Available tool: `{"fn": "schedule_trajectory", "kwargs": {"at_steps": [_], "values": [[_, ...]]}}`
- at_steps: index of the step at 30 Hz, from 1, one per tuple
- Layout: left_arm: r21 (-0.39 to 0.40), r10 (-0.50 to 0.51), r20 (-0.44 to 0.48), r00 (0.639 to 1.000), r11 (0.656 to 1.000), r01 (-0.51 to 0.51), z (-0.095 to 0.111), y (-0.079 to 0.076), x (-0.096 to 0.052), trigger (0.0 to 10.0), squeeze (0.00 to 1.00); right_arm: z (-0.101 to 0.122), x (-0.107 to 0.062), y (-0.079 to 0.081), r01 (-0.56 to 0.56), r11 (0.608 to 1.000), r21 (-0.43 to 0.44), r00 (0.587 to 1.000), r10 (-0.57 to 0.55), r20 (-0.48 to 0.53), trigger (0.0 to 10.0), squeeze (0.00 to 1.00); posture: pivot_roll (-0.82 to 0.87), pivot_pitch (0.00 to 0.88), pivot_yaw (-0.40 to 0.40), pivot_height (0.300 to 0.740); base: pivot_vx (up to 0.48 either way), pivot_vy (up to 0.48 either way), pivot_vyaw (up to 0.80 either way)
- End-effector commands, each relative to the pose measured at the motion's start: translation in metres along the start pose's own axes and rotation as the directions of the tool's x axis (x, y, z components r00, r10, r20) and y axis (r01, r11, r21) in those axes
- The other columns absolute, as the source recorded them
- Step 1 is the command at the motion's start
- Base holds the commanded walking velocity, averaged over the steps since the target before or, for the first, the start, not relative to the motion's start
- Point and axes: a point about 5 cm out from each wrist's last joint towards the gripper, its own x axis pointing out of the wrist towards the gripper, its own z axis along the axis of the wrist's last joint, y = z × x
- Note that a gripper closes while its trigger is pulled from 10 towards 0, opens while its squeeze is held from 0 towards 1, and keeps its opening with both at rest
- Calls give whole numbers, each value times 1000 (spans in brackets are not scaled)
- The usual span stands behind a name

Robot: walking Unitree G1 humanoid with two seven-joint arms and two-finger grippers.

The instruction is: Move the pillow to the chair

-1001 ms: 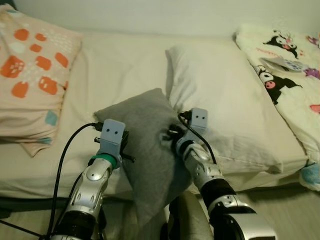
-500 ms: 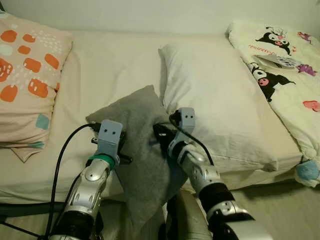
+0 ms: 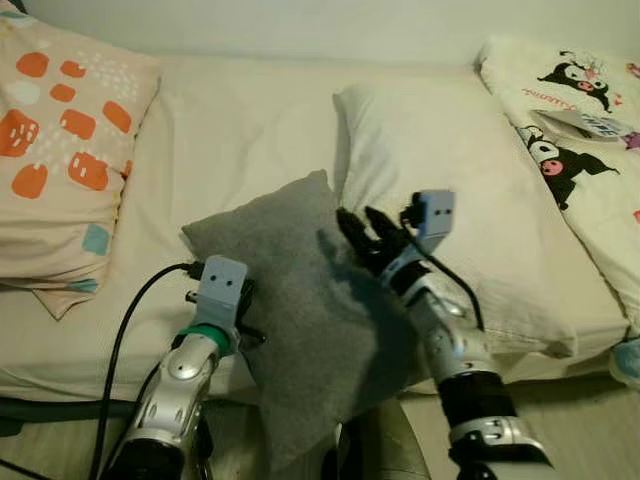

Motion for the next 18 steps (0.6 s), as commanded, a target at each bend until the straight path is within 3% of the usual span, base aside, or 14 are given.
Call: {"fn": "schedule_trajectory", "kwargs": {"at_steps": [1, 4, 8, 12, 14, 18], "values": [[-16, -9, -40, 999, 1000, 8, -11, 0, -4, 10000, 0, -13, -3, -2, -29, 1000, -4, 995, 29, -97, 10000, 1000, -36, 53, -33, 566, 0, 0, 0], [8, -5, -56, 998, 1000, 5, -16, 8, -8, 10000, 0, -28, -8, -9, -109, 993, -50, 958, 92, -271, 10000, 1000, -39, 53, -33, 566, 0, 0, 0], [38, 8, -83, 997, 999, -5, -23, 16, -14, 10000, 0, -31, -12, -17, -133, 988, -83, 937, 98, -336, 10000, 1000, -35, 55, -38, 566, 0, 0, 0], [62, 13, -103, 995, 998, -7, -30, 20, -18, 10000, 0, -26, -12, -26, -110, 986, -123, 940, 64, -334, 10000, 1000, -32, 59, -42, 566, 0, 0, 0], [70, 21, -120, 993, 997, -13, -36, 21, -21, 10000, 0, -6, -6, -34, -32, 993, -113, 973, 5, -230, 10000, 1000, -29, 63, -46, 566, 0, 0, 0], [46, 28, -109, 994, 999, -23, -33, 20, -20, 10000, 0, 13, -2, -41, 25, 996, -83, 991, -36, -132, 10000, 1000, -28, 65, -46, 566, 0, 0, 0]]}}
